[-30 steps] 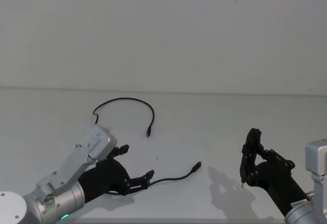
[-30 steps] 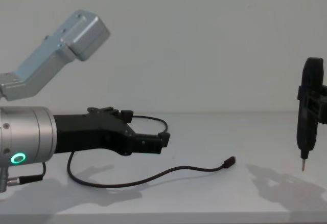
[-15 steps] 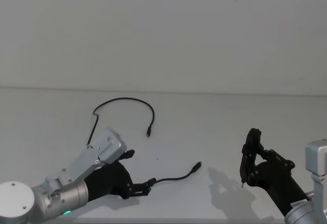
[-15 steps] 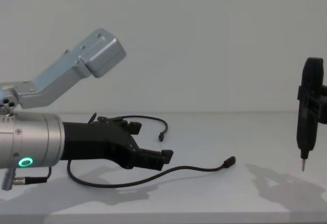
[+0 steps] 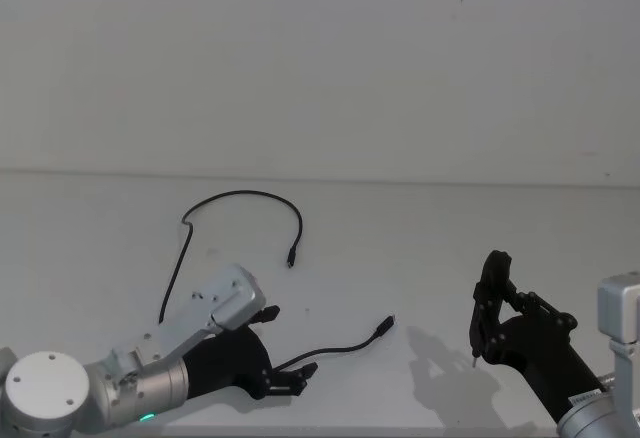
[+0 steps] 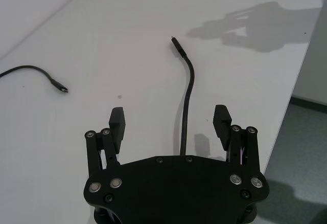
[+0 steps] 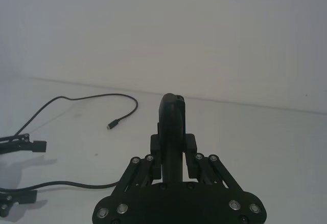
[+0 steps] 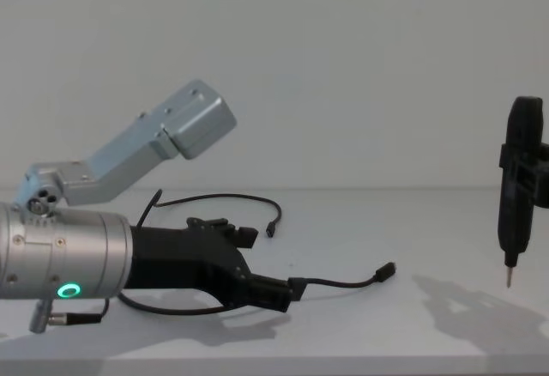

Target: Pick up the data cable with the one hand.

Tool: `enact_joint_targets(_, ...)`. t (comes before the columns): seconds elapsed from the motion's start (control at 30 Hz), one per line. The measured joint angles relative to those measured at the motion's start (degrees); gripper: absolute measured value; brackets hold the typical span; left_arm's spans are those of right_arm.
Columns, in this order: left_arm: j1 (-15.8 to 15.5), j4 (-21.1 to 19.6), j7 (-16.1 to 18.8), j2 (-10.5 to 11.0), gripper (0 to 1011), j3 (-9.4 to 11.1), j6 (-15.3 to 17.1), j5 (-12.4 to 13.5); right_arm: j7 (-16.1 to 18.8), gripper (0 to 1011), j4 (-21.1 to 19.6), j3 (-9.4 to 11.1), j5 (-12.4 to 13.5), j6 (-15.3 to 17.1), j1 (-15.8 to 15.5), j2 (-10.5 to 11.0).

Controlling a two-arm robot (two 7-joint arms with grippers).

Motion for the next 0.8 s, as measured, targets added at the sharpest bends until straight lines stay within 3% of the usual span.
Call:
enact_joint_targets(0.7, -1.95, 8.09, 1.10, -5.65, 1001, -0.14, -0.81, -0.93, 0.00, 269, 0.00, 0.00, 0.00, 0.00, 0.00, 0.00)
enact_joint_targets(0.8, -2.08, 8.69, 1.29, -6.25, 948, -0.41, -0.51, -1.45, 0.00, 269, 0.00, 0.00, 0.00, 0.00, 0.00, 0.00)
